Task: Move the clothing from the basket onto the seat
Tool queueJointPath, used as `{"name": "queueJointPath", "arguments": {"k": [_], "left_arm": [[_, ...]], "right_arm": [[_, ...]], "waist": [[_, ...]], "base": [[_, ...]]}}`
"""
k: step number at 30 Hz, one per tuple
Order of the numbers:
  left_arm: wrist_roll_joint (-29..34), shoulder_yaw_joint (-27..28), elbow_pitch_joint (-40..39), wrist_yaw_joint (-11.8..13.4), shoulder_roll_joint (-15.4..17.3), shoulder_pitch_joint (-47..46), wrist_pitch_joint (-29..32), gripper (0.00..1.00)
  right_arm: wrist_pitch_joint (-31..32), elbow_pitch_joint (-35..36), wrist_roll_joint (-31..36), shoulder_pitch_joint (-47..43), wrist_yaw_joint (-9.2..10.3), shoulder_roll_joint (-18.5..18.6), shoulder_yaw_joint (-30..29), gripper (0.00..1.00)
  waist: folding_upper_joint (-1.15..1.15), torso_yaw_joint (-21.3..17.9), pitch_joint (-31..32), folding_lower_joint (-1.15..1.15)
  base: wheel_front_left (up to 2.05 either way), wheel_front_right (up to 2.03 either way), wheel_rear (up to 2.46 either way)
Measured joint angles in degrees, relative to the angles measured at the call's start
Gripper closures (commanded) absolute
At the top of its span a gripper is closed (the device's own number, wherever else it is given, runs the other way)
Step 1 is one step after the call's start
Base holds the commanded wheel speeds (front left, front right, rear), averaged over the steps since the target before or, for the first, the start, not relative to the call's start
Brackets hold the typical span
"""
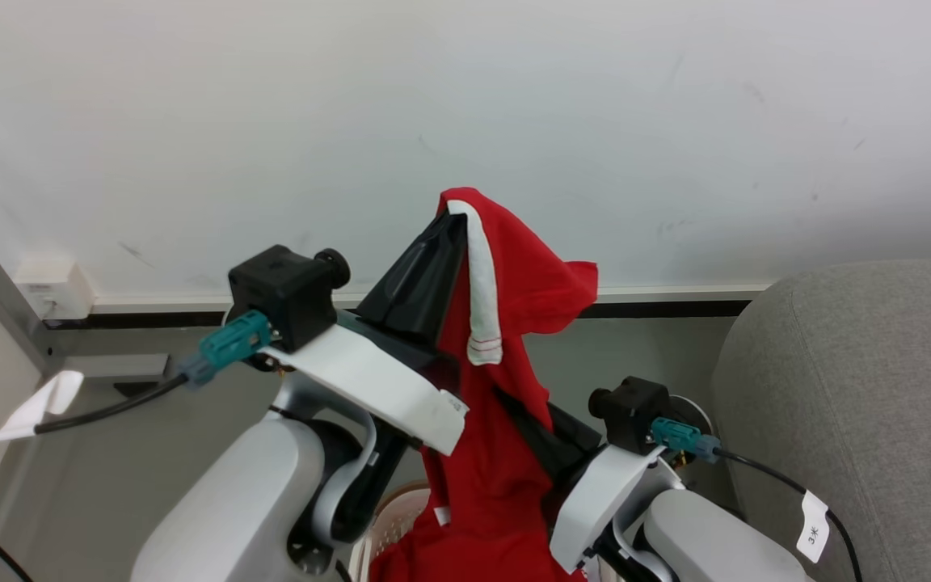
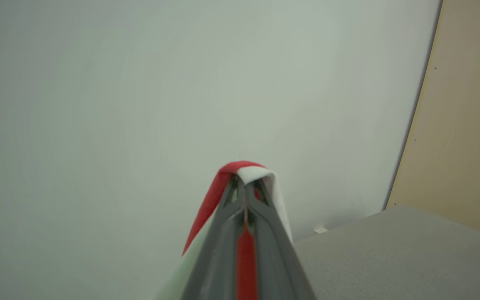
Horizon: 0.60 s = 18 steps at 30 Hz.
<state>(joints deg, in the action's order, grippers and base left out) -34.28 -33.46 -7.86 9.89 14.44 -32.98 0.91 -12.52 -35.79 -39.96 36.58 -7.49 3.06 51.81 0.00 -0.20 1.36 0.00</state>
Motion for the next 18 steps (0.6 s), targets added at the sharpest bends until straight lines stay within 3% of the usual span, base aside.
{"name": "queueJointPath", "arguments": {"k": [7,8,9,10,11,18], "left_arm": [[-0.63,0.64,1.74,0.27,1.03,0.69,0.03,1.0],[-0.64,0.73,1.97,0.51,1.22,0.99,0.04,0.92],[-0.64,0.76,2.24,0.6,1.47,1.36,0.08,0.73],[-0.78,0.81,2.47,0.75,1.64,1.83,0.08,0.45],[-0.88,0.73,2.7,0.77,1.89,2.33,0.08,0.0],[-1.29,-0.12,3.98,1.24,3.2,6.16,0.25,0.0]], "right_arm": [[-1.78,-0.01,-5.9,1.28,0.0,-0.24,0.03,1.0],[-2.07,0.0,-6.21,1.54,0.0,-0.24,-0.36,1.0],[-2.19,0.05,-6.48,1.85,0.0,-0.24,-0.78,1.0],[-2.21,0.15,-6.54,2.13,0.0,-0.23,-1.33,1.0],[-2.27,0.21,-6.51,2.3,0.0,-0.25,-2.0,1.0],[-2.5,3.66,-6.51,2.05,0.0,0.82,-8.11,1.0]], "waist": [[0.0,-0.48,-0.13,0.0],[0.0,-0.71,-0.18,0.0],[0.0,-0.94,-0.19,0.0],[0.0,-1.19,-0.21,0.0],[0.0,-1.44,-0.24,0.0],[0.0,-2.53,-0.68,0.0]], "base": [[0.0,0.0,0.0],[0.0,0.0,0.0],[0.0,0.0,0.0],[0.0,0.0,0.0],[0.0,0.0,0.0],[0.0,0.0,0.0]]}}
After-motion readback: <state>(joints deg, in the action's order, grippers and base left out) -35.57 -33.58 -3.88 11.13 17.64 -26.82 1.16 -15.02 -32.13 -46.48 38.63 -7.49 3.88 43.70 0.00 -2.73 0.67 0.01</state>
